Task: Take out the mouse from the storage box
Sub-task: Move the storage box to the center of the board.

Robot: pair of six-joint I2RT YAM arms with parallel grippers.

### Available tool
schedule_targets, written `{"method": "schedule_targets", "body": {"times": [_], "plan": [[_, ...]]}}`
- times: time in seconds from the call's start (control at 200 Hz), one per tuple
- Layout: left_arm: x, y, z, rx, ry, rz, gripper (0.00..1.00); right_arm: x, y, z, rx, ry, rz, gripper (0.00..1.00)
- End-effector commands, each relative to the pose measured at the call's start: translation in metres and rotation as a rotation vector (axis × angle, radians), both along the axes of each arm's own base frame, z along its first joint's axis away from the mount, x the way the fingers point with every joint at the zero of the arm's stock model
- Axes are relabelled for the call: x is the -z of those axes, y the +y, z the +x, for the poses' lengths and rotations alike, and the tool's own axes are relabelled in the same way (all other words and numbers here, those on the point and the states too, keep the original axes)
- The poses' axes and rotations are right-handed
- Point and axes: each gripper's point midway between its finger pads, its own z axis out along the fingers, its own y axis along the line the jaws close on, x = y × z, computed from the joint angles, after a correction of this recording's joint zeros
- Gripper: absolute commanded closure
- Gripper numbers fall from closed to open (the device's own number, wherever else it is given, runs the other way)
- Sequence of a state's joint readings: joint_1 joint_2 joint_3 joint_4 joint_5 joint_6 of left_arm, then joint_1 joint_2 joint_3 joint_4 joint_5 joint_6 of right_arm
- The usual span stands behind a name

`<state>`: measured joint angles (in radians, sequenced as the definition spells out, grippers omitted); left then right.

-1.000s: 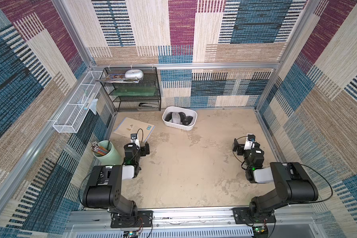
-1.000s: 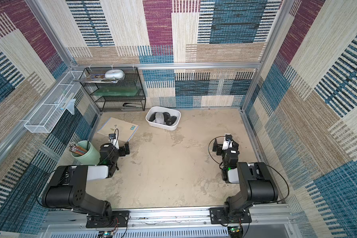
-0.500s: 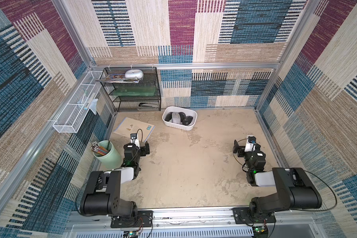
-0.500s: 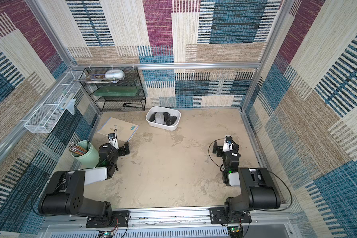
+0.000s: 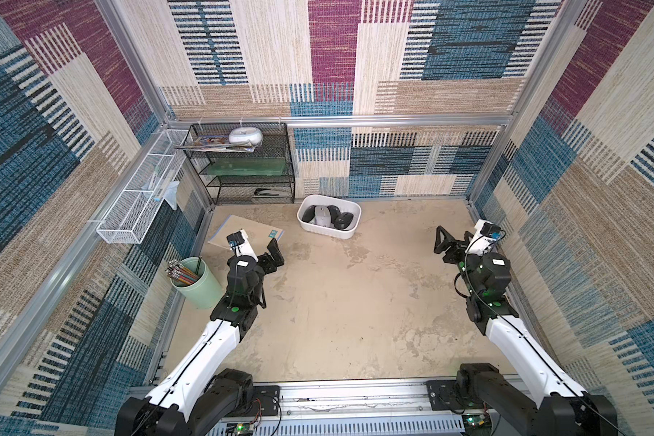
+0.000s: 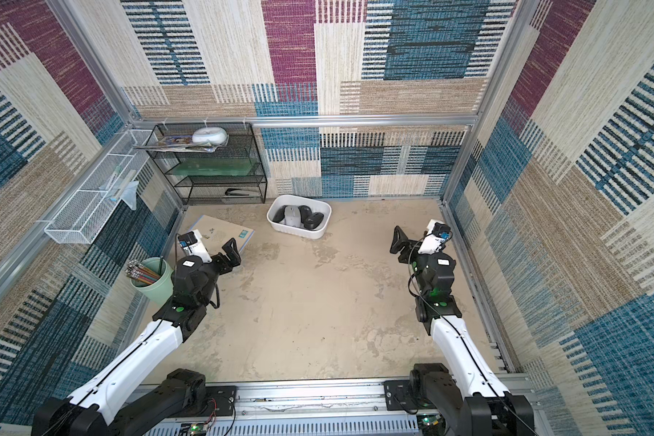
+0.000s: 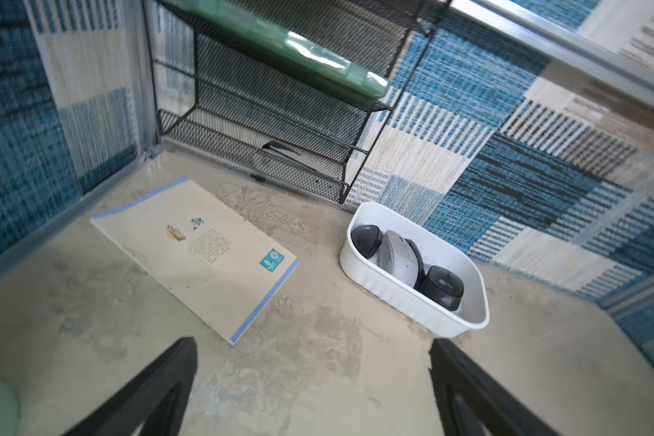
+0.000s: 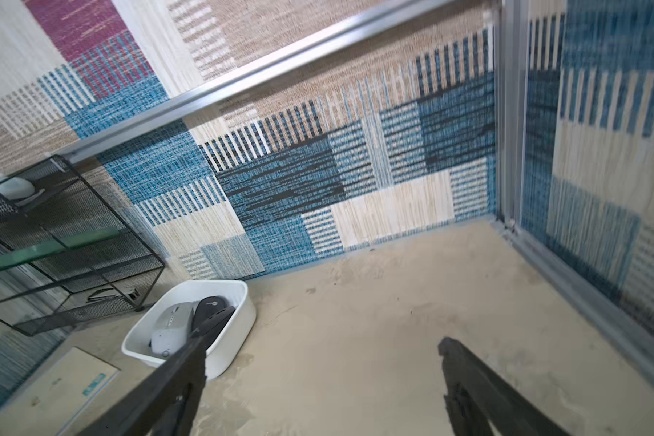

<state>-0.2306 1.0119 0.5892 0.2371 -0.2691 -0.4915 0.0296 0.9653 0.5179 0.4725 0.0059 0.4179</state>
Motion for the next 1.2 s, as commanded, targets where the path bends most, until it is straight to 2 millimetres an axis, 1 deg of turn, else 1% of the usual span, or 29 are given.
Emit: {"method": "schedule_targets", "body": {"times": [0.0, 0.065, 0.08, 0.17, 0.26, 0.285, 0.306, 0.326, 0.346, 0.361, 0.381, 0.416, 0.436, 0.501, 0.576, 0.626, 0.671, 0.721, 0.831, 0.912, 1.057, 1.092, 1.197], "plan": [[0.039, 0.0, -0.002, -0.04, 0.157, -0.167, 0.0, 0.056, 0.013, -0.007, -0.058, 0.233, 0.144, 0.01], [0.035, -0.013, 0.01, 0.035, 0.175, -0.151, 0.01, 0.068, 0.022, -0.008, -0.104, 0.268, 0.144, 0.01], [0.034, -0.016, 0.014, 0.047, 0.182, -0.145, 0.0, 0.076, 0.024, -0.01, -0.111, 0.302, 0.146, 0.01], [0.031, -0.034, 0.038, 0.108, 0.239, -0.118, 0.0, 0.097, 0.032, -0.014, -0.141, 0.367, 0.154, 0.01], [0.037, -0.051, 0.064, 0.138, 0.297, -0.116, 0.01, 0.111, 0.04, -0.017, -0.169, 0.405, 0.146, 0.01], [0.038, -0.056, 0.071, 0.143, 0.31, -0.124, 0.0, 0.114, 0.042, -0.017, -0.175, 0.413, 0.139, 0.01], [0.044, -0.059, 0.077, 0.147, 0.329, -0.126, 0.0, 0.115, 0.045, -0.017, -0.181, 0.418, 0.134, 0.01], [0.044, -0.064, 0.085, 0.154, 0.334, -0.13, 0.01, 0.116, 0.047, -0.017, -0.186, 0.421, 0.126, 0.01], [0.049, -0.068, 0.091, 0.155, 0.353, -0.133, 0.01, 0.117, 0.048, -0.017, -0.19, 0.423, 0.119, 0.01], [0.048, -0.071, 0.095, 0.157, 0.357, -0.139, 0.01, 0.118, 0.049, -0.018, -0.192, 0.425, 0.113, 0.01], [0.056, -0.075, 0.102, 0.163, 0.381, -0.142, 0.02, 0.118, 0.05, -0.017, -0.193, 0.424, 0.106, 0.01], [0.06, -0.083, 0.114, 0.175, 0.403, -0.153, 0.03, 0.119, 0.053, -0.018, -0.199, 0.422, 0.092, 0.01], [0.065, -0.085, 0.118, 0.171, 0.423, -0.155, 0.03, 0.118, 0.054, -0.017, -0.198, 0.42, 0.084, 0.01], [0.073, -0.092, 0.137, 0.161, 0.444, -0.162, 0.06, 0.116, 0.057, -0.017, -0.203, 0.414, 0.061, 0.01], [0.084, -0.094, 0.153, 0.134, 0.466, -0.168, 0.08, 0.115, 0.058, -0.018, -0.201, 0.404, 0.046, 0.01], [0.085, -0.094, 0.163, 0.116, 0.471, -0.168, 0.09, 0.114, 0.058, -0.02, -0.199, 0.4, 0.04, 0.01], [0.091, -0.092, 0.169, 0.09, 0.493, -0.162, 0.11, 0.114, 0.058, -0.02, -0.197, 0.399, 0.037, 0.01], [0.093, -0.09, 0.176, 0.064, 0.494, -0.158, 0.13, 0.114, 0.059, -0.021, -0.203, 0.395, 0.034, 0.01], [0.1, -0.087, 0.187, 0.027, 0.501, -0.175, 0.19, 0.111, 0.062, -0.022, -0.215, 0.384, 0.031, 0.01], [0.107, -0.088, 0.194, 0.012, 0.52, -0.19, 0.27, 0.11, 0.064, -0.022, -0.222, 0.38, 0.025, 0.01], [0.12, -0.091, 0.207, -0.001, 0.54, -0.226, 0.33, 0.108, 0.067, -0.023, -0.229, 0.368, 0.021, 0.01], [0.121, -0.092, 0.211, -0.001, 0.538, -0.229, 0.35, 0.108, 0.067, -0.023, -0.231, 0.369, 0.02, 0.01], [0.128, -0.088, 0.221, -0.023, 0.545, -0.237, 0.39, 0.108, 0.068, -0.024, -0.237, 0.367, 0.018, 0.01]]}}
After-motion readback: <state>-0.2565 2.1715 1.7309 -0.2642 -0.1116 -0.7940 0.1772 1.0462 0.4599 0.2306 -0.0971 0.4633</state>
